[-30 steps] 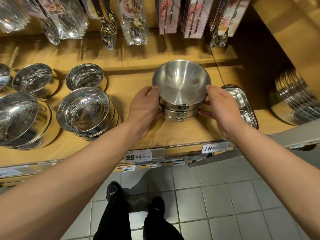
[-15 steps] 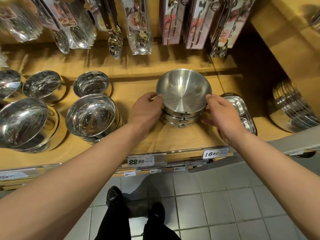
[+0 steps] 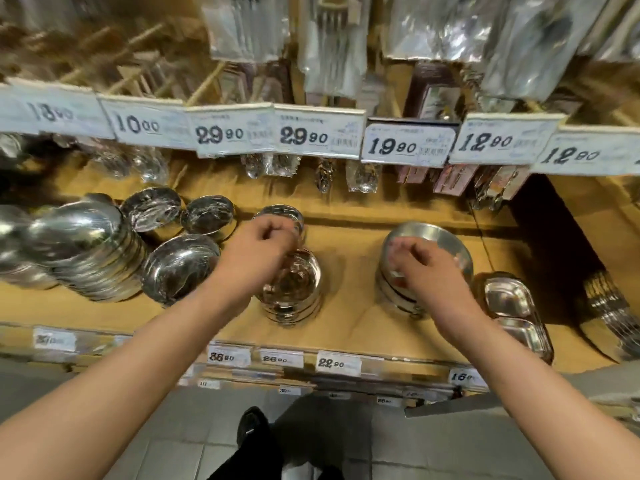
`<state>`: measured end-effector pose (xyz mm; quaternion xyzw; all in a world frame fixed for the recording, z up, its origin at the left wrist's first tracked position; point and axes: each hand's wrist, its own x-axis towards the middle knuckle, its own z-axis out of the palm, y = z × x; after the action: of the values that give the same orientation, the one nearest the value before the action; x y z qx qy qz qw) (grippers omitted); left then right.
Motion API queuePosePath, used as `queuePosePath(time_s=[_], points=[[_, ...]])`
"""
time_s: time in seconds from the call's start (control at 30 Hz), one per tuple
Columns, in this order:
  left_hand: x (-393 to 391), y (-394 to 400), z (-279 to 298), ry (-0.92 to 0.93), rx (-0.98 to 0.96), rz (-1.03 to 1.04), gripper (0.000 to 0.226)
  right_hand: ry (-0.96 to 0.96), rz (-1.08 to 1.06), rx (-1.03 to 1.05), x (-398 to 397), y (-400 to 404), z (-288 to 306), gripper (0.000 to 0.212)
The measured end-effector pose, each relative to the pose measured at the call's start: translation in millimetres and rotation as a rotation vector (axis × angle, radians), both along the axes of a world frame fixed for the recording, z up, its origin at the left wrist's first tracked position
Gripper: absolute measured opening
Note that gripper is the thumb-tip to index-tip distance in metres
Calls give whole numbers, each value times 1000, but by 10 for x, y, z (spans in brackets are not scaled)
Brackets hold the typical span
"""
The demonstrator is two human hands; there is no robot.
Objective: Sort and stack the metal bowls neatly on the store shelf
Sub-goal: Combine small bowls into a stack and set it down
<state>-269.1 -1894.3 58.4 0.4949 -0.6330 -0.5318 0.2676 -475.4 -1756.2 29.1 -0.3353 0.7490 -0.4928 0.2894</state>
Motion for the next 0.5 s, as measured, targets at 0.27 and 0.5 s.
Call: queuePosePath(time_s=[0.27, 0.5], points=[[1011, -746, 99, -10, 27, 206, 11, -102, 156, 167, 279, -1108, -59, 12], [1248, -1192, -243, -11, 132, 219, 15, -180, 157, 352, 317, -1948, -592, 24]])
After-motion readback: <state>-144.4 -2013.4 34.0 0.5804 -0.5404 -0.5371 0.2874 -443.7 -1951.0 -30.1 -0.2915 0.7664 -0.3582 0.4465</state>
